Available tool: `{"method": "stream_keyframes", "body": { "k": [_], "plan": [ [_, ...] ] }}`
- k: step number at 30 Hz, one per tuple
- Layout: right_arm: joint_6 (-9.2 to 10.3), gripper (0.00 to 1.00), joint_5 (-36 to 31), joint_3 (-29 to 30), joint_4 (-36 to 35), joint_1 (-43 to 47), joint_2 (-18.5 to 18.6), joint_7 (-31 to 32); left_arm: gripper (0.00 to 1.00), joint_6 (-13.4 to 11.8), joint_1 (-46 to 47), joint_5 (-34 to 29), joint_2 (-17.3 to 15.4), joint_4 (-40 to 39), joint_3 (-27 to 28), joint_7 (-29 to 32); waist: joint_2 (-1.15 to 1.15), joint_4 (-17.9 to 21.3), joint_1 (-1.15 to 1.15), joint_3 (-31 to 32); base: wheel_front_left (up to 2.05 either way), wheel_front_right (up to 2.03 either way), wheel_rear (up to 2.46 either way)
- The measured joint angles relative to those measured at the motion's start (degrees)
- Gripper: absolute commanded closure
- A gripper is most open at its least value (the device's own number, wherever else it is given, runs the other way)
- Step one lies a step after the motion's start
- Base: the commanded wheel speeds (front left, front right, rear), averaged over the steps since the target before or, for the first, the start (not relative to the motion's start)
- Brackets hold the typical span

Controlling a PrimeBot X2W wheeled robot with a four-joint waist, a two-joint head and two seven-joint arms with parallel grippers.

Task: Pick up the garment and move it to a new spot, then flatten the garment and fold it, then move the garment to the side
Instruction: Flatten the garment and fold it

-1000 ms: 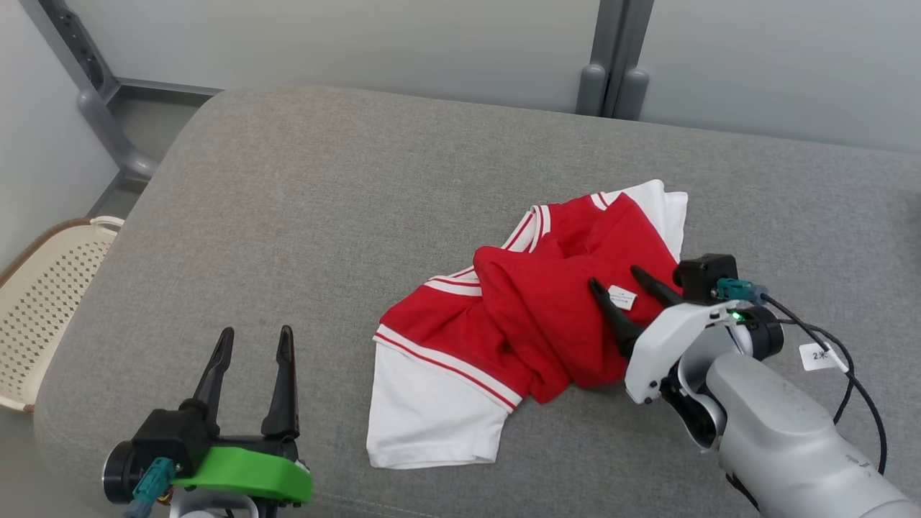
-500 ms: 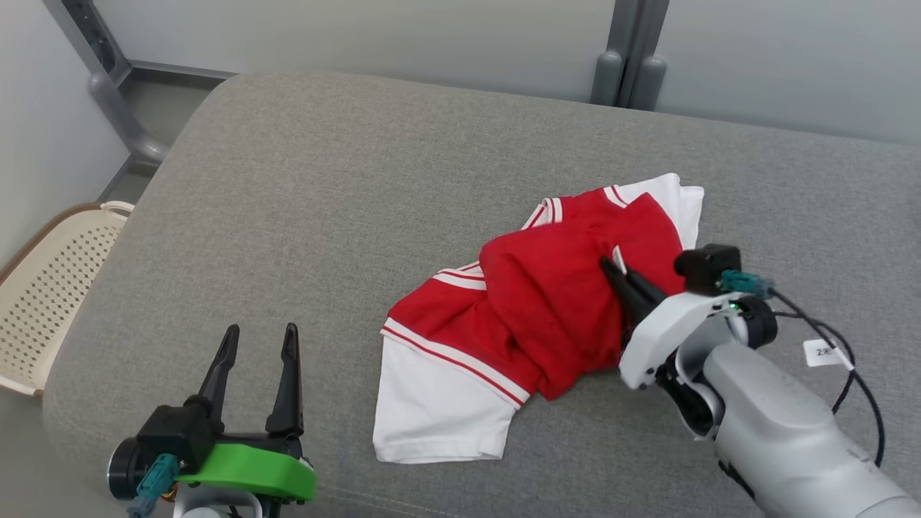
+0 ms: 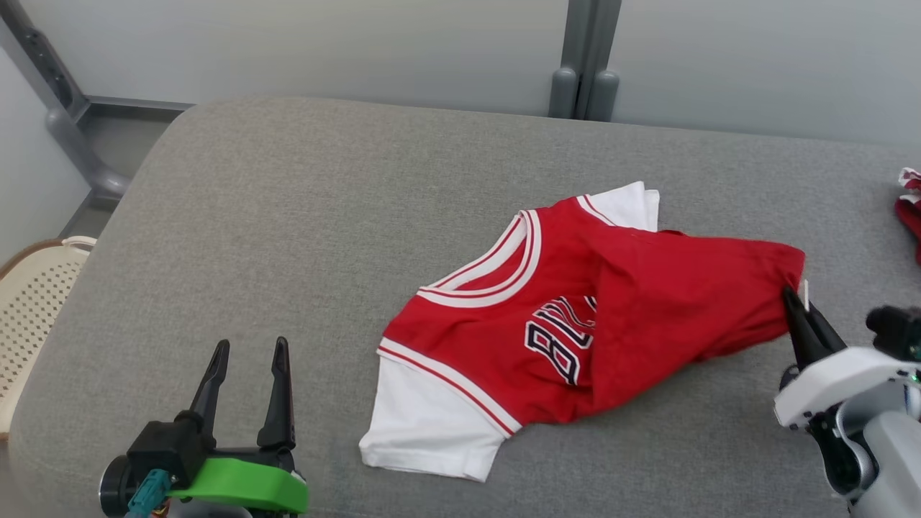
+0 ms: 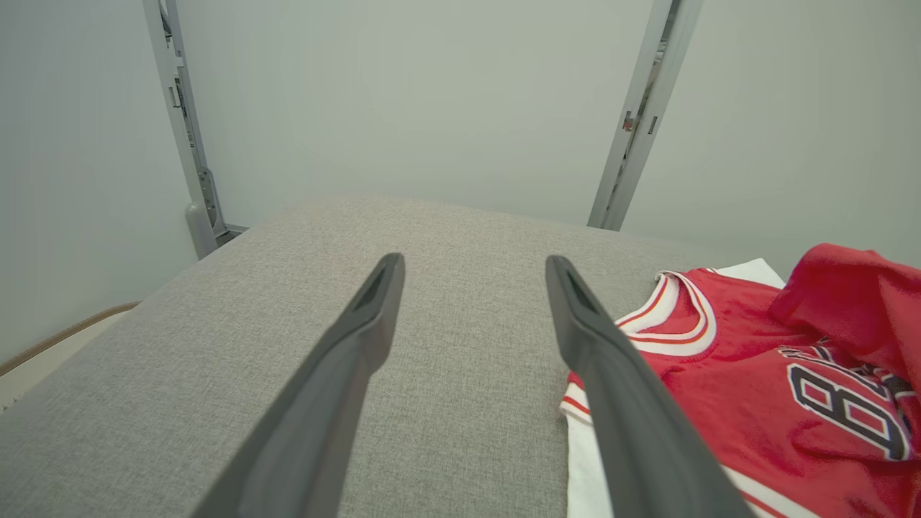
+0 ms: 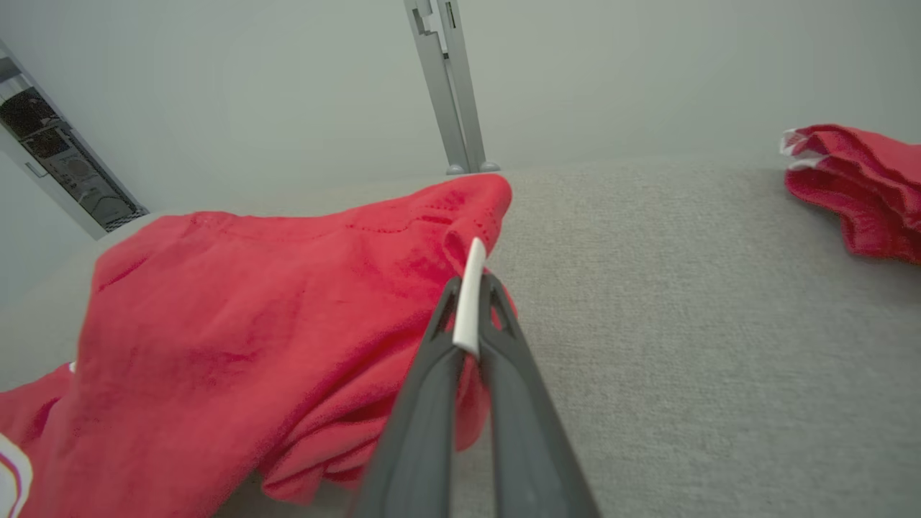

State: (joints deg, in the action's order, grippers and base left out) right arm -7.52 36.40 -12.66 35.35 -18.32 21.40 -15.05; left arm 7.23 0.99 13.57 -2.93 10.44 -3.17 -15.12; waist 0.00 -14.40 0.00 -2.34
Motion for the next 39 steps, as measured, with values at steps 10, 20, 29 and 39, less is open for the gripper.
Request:
{"method": "stream_keyframes", "body": {
  "k": [10, 20, 29, 39],
  "plan": [
    [0.01, 0.00, -3.04, 7.46, -5.50, 9.65, -2.29, 0.49, 0.00, -0.19, -0.30, 0.38, 0.03, -0.32, -0.24, 0.00, 0.00, 3.00, 0.00, -0.46, 0.00, 0.00, 0.00],
    [0.01, 0.00, -9.10, 7.39, -14.21, 5.27, -2.11, 5.31, 0.00, -0.19, -0.07, 0.43, 0.04, -0.25, -0.85, 0.00, 0.00, 3.24, 0.00, -0.39, 0.00, 0.00, 0.00],
    [0.00, 0.00, -10.25, -2.57, -15.38, 0.75, -4.77, 16.51, 0.00, -0.54, 0.54, 1.30, 0.04, -0.16, -2.00, 0.00, 0.00, 1.58, 0.00, -1.07, 0.00, 0.00, 0.00],
    [0.00, 1.00, -9.03, -5.13, -6.13, -0.81, -6.28, 19.89, 0.00, -1.03, 1.90, 2.48, 0.05, 0.16, -3.41, 0.00, 0.00, -0.97, 0.00, -2.43, 0.00, 0.00, 0.00]
  ]
}}
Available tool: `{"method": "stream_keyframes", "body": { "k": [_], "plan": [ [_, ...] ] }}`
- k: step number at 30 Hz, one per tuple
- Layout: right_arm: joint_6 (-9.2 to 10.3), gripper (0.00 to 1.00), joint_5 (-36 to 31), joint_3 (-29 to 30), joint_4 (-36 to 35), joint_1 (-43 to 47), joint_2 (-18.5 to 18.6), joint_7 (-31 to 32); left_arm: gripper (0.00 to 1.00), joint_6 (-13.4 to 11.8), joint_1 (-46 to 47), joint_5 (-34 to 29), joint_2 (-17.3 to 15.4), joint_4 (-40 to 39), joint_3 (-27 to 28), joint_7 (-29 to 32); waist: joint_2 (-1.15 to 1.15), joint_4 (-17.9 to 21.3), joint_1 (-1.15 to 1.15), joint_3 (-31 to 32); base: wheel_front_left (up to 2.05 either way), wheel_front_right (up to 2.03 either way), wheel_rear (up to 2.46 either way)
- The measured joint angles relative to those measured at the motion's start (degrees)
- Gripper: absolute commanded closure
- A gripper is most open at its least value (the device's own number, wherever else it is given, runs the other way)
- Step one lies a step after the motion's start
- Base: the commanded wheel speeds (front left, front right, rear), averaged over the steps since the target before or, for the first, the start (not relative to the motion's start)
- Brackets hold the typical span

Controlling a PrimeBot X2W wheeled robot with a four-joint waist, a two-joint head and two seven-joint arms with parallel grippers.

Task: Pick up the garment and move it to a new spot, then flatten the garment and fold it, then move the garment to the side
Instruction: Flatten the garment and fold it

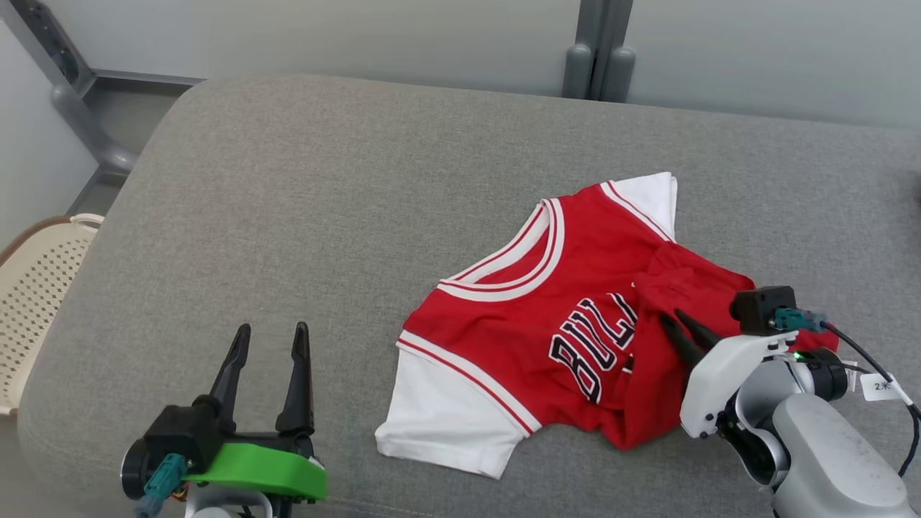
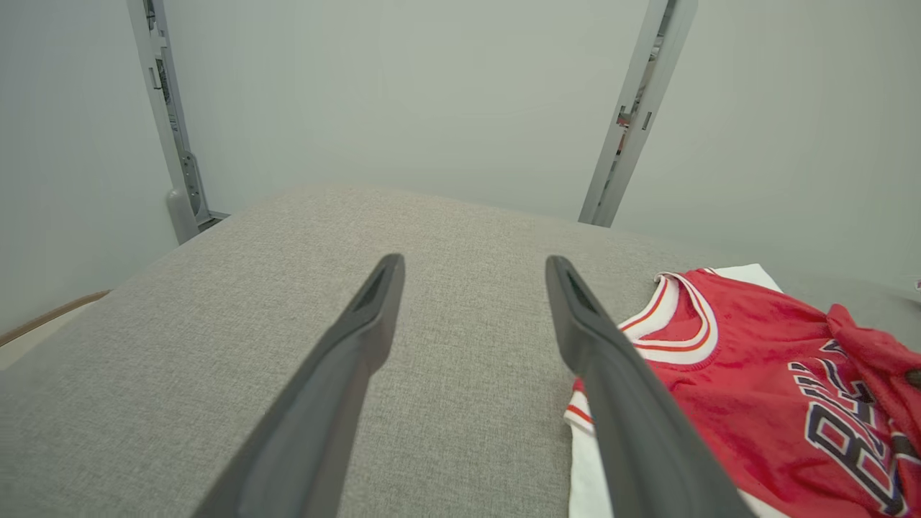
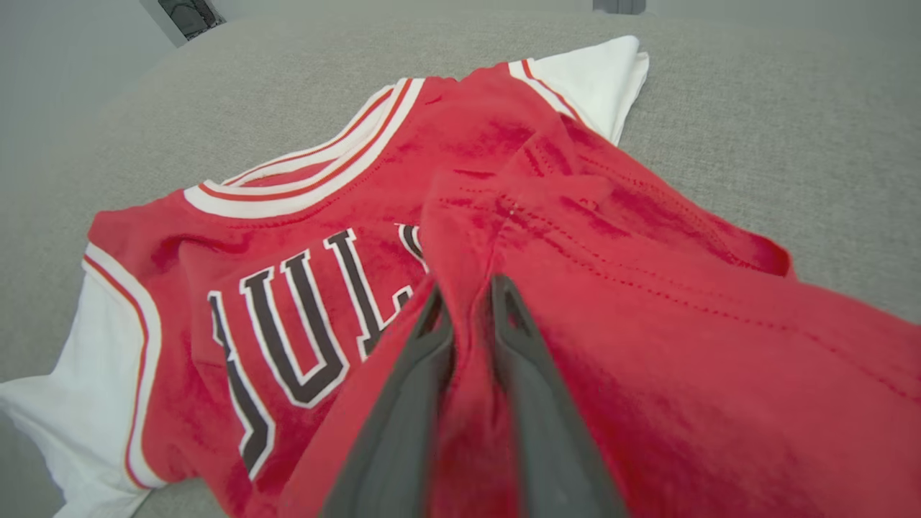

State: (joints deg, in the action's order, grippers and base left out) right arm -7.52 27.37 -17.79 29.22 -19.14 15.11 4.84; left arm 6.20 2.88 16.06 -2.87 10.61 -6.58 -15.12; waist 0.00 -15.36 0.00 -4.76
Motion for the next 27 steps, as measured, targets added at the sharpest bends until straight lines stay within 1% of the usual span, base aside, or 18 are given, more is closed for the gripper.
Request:
{"method": "stream_keyframes", "body": {
  "k": [4, 7, 11, 15, 17, 19, 20, 21, 24, 27],
  "plan": [
    [0.00, 1.00, -0.01, 1.53, 0.38, -0.01, 0.14, -4.28, 0.00, -0.16, -0.36, 0.01, 0.00, 0.03, 0.66, -0.01, 0.00, 0.22, 0.00, 0.08, 0.00, 0.00, 0.00],
    [0.00, 1.00, -0.19, 3.42, -0.92, 0.88, 0.57, -7.97, 0.00, -0.16, -1.10, -0.03, -0.01, 0.19, 0.98, -0.01, 0.00, 1.13, 0.00, 0.55, 0.00, 0.00, 0.00],
    [0.00, 1.00, -0.45, 7.27, -4.94, 6.77, 1.10, -11.90, 0.00, -0.15, -1.72, -0.03, 0.00, 0.21, 1.20, -0.01, 0.00, 2.92, 0.00, 1.41, 0.00, 0.00, 0.00],
    [0.00, 1.00, -0.76, 12.11, -10.88, 14.86, 0.04, -12.40, 0.00, -0.14, -2.21, -0.07, 0.00, -0.04, 1.41, -0.01, 0.00, 5.23, 0.00, 1.91, 0.00, 0.00, 0.00],
    [0.01, 1.00, -0.08, 13.57, -14.01, 18.95, -1.05, -10.80, 0.00, -0.14, -2.22, -0.07, 0.01, -0.33, 1.62, -0.01, 0.00, 6.37, 0.00, 2.01, 0.00, 0.00, 0.00],
    [0.01, 1.00, 0.29, 13.76, -16.35, 22.86, -2.37, -8.23, 0.00, -0.14, -2.22, -0.07, 0.01, -0.37, 1.68, 0.00, 0.00, 7.46, 0.00, 2.00, 0.00, 0.00, 0.00],
    [0.01, 0.69, 0.46, 14.12, -17.73, 24.93, -3.22, -7.44, 0.00, -0.14, -2.21, -0.07, 0.01, -0.37, 1.62, -0.01, 0.00, 8.04, 0.00, 1.96, 0.00, 0.00, 0.00],
    [0.00, 0.00, 0.79, 14.69, -18.94, 26.52, -3.93, -6.90, 0.00, -0.14, -2.19, -0.07, 0.02, -0.38, 1.56, -0.01, 0.00, 8.56, 0.00, 1.89, 0.00, 0.00, 0.00],
    [0.01, 0.00, 0.15, 16.63, -21.67, 29.10, -4.65, -6.35, 0.00, -0.13, -2.15, -0.07, 0.02, -0.41, 1.47, -0.01, 0.00, 9.83, 0.00, 1.64, 0.00, 0.00, 0.00],
    [0.01, 0.00, -1.00, 17.94, -24.85, 29.25, -4.53, -6.32, 0.00, -0.13, -2.10, -0.08, 0.02, -0.34, 1.52, -0.01, 0.00, 10.72, 0.00, 1.42, 0.00, 0.00, 0.00]
  ]
}}
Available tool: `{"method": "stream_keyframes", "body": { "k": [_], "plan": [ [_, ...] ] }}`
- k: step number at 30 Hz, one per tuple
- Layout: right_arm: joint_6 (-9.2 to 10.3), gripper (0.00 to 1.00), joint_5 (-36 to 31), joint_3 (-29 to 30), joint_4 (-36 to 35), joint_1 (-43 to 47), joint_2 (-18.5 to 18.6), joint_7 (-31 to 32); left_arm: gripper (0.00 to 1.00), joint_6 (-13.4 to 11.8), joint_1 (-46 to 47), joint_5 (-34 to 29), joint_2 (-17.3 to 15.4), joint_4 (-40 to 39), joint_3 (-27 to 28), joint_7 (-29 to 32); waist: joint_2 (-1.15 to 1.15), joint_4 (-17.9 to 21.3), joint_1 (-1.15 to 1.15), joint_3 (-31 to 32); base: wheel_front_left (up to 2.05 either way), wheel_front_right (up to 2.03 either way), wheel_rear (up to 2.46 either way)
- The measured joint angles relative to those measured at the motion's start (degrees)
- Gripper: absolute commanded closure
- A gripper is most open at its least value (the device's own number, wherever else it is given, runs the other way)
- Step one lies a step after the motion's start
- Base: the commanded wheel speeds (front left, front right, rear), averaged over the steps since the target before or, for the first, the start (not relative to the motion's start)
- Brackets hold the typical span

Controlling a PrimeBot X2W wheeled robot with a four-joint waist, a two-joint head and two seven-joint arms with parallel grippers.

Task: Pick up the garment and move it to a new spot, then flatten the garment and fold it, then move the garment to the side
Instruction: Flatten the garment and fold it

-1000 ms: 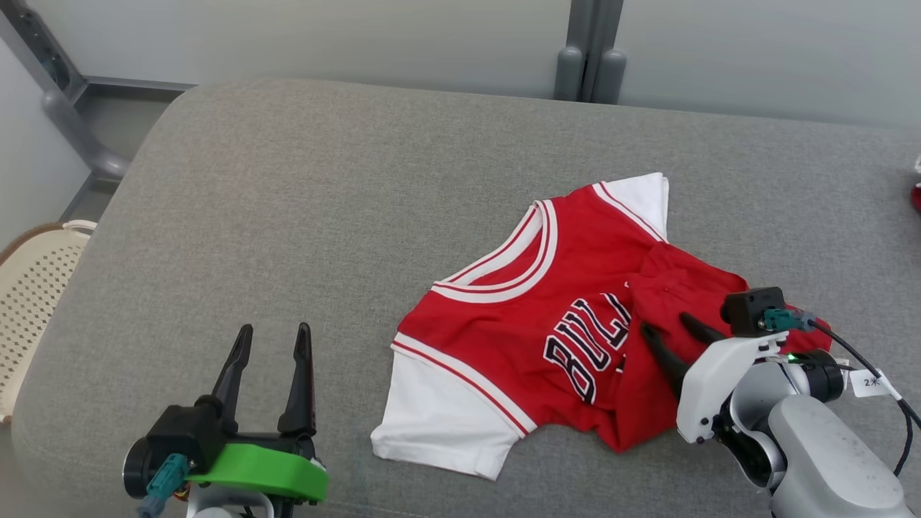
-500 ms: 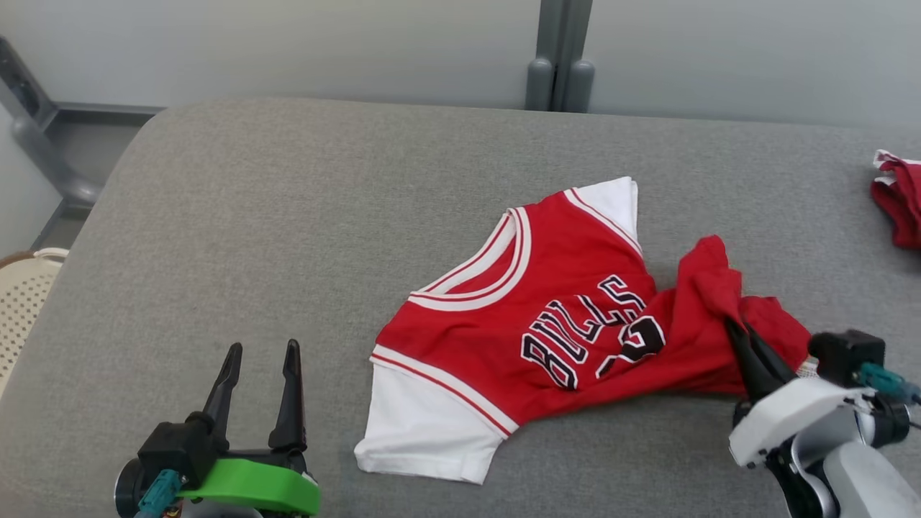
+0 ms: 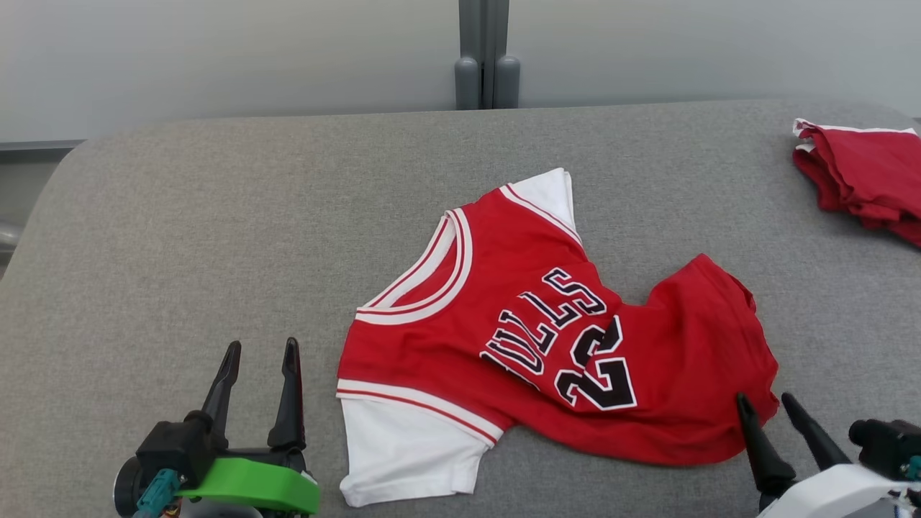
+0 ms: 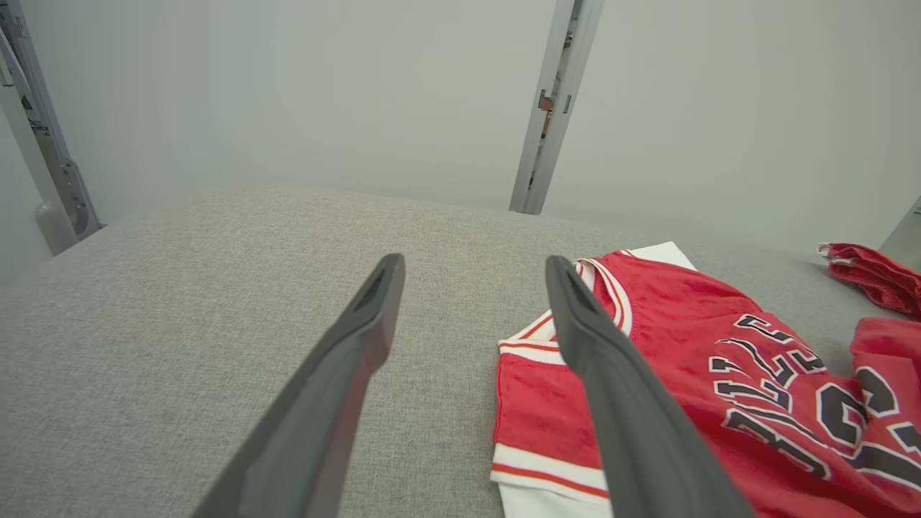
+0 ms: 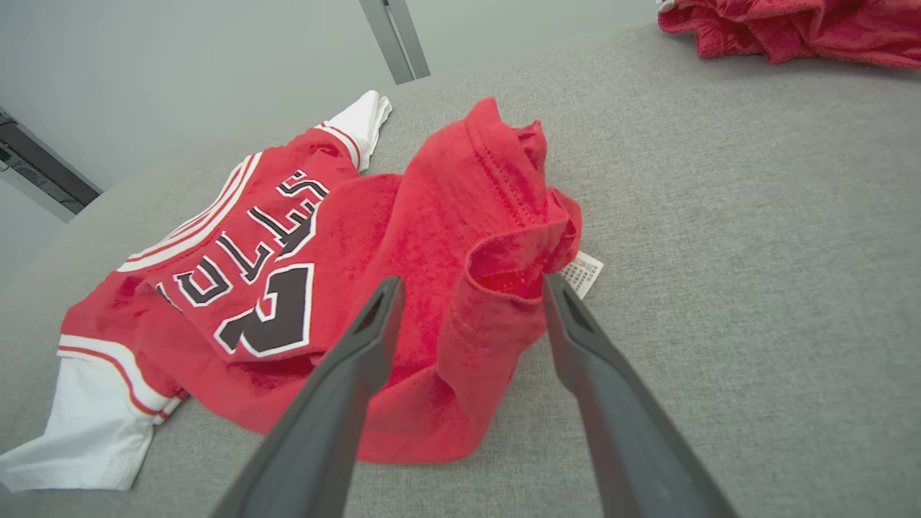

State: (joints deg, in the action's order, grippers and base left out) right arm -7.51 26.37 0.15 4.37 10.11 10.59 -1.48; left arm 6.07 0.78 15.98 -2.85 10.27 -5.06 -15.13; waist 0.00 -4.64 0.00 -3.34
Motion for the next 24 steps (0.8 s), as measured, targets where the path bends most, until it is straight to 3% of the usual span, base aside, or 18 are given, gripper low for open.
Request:
{"method": "stream_keyframes", "body": {
  "k": [5, 10, 17, 24],
  "plan": [
    [0.00, 0.00, -2.63, 0.82, -3.52, -5.14, 3.77, 2.30, 0.00, 0.05, 0.18, -0.05, 0.00, 0.29, -0.19, 0.00, 0.00, 0.18, 0.00, 0.11, 0.00, 0.00, 0.00],
    [0.00, 0.00, -3.80, -0.35, -1.89, -13.85, 8.00, 7.08, 0.00, 0.09, 0.59, -0.04, 0.00, 0.35, -0.82, 0.01, 0.00, -0.70, 0.00, -0.21, 0.00, 0.00, 0.00],
    [-0.01, 0.00, -3.19, -2.99, 8.71, -23.65, 11.70, 13.99, 0.00, -0.02, 2.01, 0.58, 0.00, 0.38, -2.03, 0.00, 0.00, -2.79, 0.00, -1.30, 0.00, 0.00, 0.00],
    [-0.01, 0.00, 0.09, -5.02, 23.02, -28.36, 11.55, 20.28, 0.00, -0.11, 2.77, 0.96, 0.01, 0.56, -2.46, 0.00, 0.00, -4.17, 0.00, -2.89, 0.00, 0.00, 0.00]
  ]
}}
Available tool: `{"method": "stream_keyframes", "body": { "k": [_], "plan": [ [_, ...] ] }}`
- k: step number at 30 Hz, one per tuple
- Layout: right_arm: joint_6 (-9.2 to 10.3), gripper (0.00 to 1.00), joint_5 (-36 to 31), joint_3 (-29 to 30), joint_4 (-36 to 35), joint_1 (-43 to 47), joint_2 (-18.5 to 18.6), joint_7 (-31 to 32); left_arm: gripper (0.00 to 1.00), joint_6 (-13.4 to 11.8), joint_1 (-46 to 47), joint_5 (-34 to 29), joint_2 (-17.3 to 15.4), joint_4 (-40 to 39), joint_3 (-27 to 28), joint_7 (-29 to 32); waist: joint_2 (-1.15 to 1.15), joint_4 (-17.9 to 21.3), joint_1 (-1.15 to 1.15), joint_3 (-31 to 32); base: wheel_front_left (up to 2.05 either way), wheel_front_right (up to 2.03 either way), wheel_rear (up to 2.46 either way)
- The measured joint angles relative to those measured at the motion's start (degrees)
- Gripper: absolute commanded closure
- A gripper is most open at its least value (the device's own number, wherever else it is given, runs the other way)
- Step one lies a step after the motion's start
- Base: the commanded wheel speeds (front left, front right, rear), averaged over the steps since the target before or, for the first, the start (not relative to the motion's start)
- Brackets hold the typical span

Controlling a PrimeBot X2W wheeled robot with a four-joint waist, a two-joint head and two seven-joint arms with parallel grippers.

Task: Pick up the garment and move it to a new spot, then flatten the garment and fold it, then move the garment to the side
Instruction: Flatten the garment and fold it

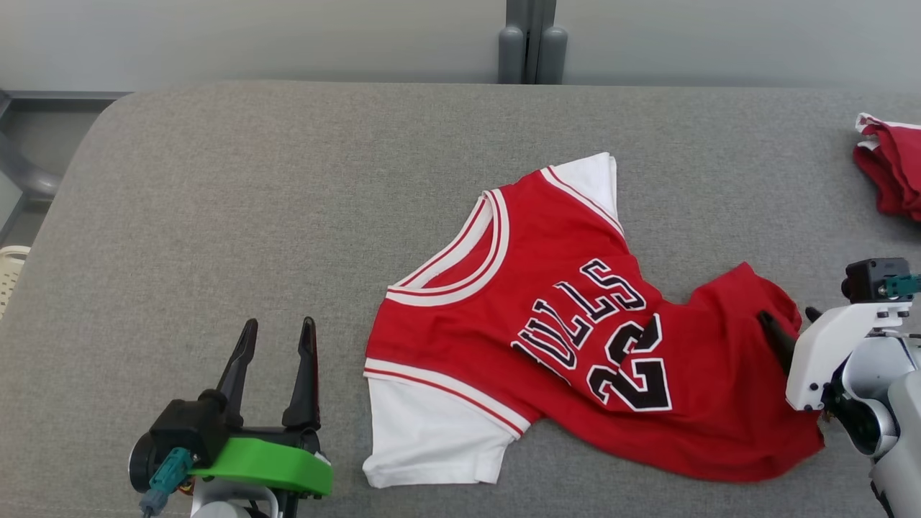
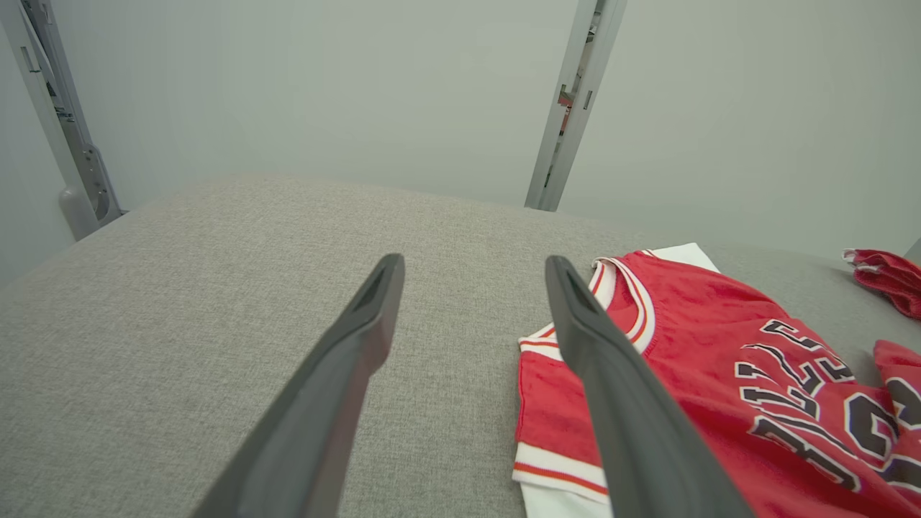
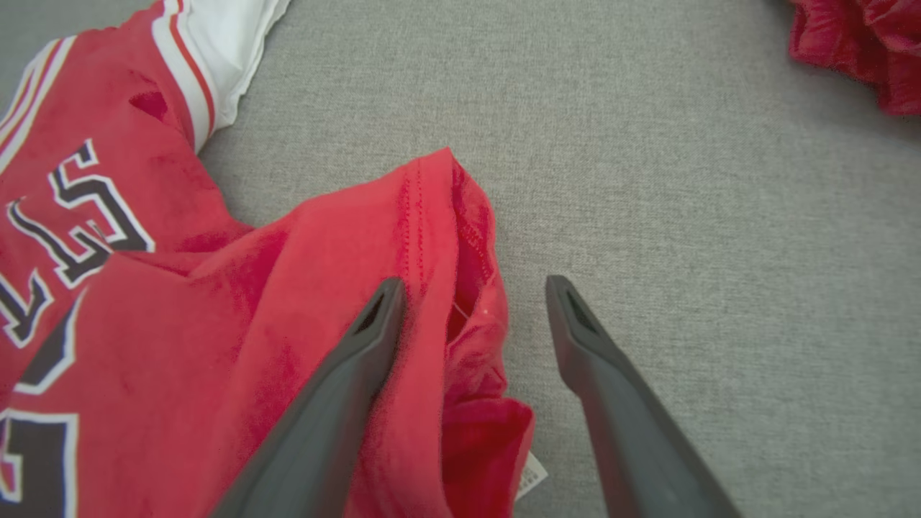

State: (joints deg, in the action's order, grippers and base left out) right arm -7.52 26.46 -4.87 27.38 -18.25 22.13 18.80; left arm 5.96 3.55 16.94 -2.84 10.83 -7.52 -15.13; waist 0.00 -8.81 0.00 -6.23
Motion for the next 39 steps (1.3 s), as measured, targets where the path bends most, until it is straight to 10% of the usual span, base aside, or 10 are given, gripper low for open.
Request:
{"method": "stream_keyframes", "body": {
  "k": [2, 4, 23, 24, 26, 39],
  "plan": [
    [0.00, 0.04, 0.80, -1.13, 2.78, -0.81, 0.03, 1.46, 0.00, 0.00, 0.17, 0.04, 0.00, 0.01, -0.07, 0.01, 0.00, -0.27, 0.00, -0.29, 0.00, 0.00, 0.00],
    [0.01, 1.00, 2.59, -3.07, 4.21, -1.96, -0.23, 2.53, 0.00, -0.03, 0.36, 0.08, 0.00, 0.10, -0.04, 0.00, 0.00, -0.46, 0.00, -0.52, 0.00, 0.00, 0.00],
    [-0.01, 1.00, 3.46, -9.48, 19.35, -25.09, -1.43, -15.02, 0.00, -0.45, 2.47, 0.60, -0.01, 0.43, -1.57, 0.00, 0.00, -1.60, 0.00, -2.16, 0.00, 0.00, 0.00],
    [-0.01, 0.95, 3.89, -9.82, 20.31, -25.15, -1.24, -15.38, 0.00, -0.49, 2.46, 0.60, -0.01, 0.42, -1.53, 0.01, 0.00, -1.50, 0.00, -2.09, 0.00, 0.00, 0.00],
    [0.00, 0.00, 4.24, -11.04, 21.08, -25.12, -0.91, -16.77, 0.00, -0.52, 2.31, 0.60, 0.00, 0.43, -1.25, 0.01, 0.00, -1.21, 0.00, -1.86, 0.00, 0.00, 0.00],
    [0.00, 0.00, 10.82, -14.57, 13.19, -15.77, 3.28, -31.66, 0.00, -0.08, -0.85, -2.09, -0.05, 0.40, 2.93, 0.01, 0.00, 2.15, 0.00, 1.78, 0.00, 0.00, 0.00]
  ]
}}
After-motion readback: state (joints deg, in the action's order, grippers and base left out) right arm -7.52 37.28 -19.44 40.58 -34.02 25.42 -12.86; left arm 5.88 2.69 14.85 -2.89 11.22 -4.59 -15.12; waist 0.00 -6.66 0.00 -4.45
